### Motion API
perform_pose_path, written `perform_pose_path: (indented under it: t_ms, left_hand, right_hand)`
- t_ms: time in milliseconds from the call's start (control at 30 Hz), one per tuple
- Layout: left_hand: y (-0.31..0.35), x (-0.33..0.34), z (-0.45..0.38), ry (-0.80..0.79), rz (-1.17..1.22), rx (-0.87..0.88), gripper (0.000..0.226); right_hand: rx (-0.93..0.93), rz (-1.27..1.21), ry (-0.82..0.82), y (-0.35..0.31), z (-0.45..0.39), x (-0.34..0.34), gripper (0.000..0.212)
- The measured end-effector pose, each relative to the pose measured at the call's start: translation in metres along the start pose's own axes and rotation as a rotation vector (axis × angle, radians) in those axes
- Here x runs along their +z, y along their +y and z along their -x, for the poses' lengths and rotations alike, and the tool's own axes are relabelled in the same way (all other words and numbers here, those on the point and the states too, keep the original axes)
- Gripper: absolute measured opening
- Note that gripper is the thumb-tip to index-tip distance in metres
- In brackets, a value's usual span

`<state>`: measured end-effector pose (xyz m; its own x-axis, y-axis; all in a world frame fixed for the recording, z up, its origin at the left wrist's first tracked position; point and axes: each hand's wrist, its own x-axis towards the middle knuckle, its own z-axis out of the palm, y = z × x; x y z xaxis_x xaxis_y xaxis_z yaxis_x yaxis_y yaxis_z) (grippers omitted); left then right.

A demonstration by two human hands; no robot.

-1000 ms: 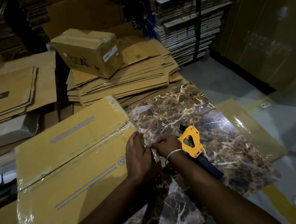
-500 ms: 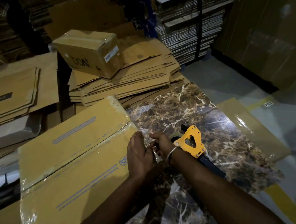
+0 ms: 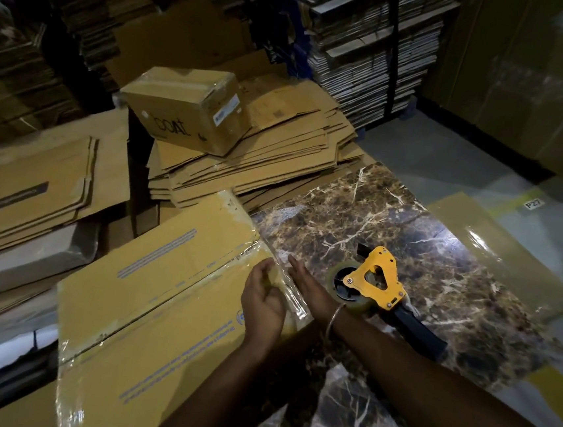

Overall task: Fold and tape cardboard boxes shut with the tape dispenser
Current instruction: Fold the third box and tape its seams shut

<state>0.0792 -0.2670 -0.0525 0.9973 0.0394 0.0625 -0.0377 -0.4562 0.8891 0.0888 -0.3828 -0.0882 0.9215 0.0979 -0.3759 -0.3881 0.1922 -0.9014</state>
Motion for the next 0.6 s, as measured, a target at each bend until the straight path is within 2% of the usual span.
perform_pose_path:
  t_ms: [67, 167, 233, 300, 367, 433, 500, 600]
  left_hand:
    - [0.0, -0.012, -0.007, -0.056, -0.138, 0.068, 0.053]
    - [-0.014, -0.033, -0.021, -0.103, -0.728, 0.3, 0.071]
    - [-0.023, -0.042, -0.026, -0.218, -0.902, 0.224, 0.083]
    - [-0.031, -0.042, -0.029, -0.323, -0.923, 0.126, 0.086]
    - [-0.031, -0.04, -0.027, -0.352, -0.922, 0.105, 0.084]
    - [-0.029, -0.041, -0.023, -0.352, -0.913, 0.102, 0.082]
    - [-0.03, -0.042, -0.02, -0.354, -0.904, 0.104, 0.081]
    - [-0.028, -0.041, -0.008, -0.384, -0.884, 0.133, 0.085]
  right_hand:
    - [-0.008, 0.036, 0.005, 0.003, -0.003, -0.002, 0.056]
    - [0.072, 0.011, -0.064, 0.005, -0.012, -0.004, 0.053]
    - [0.128, 0.068, -0.066, 0.011, -0.016, -0.006, 0.052]
    - [0.132, 0.212, -0.078, 0.016, -0.02, -0.012, 0.052]
    - [0.126, 0.439, -0.09, 0.015, -0.021, -0.019, 0.05]
    - [0.083, 0.599, 0.073, 0.014, -0.022, -0.026, 0.043]
    - [-0.008, 0.577, 0.226, 0.009, -0.018, -0.027, 0.038]
    - [-0.117, 0.407, 0.268, -0.016, -0.006, -0.017, 0.038]
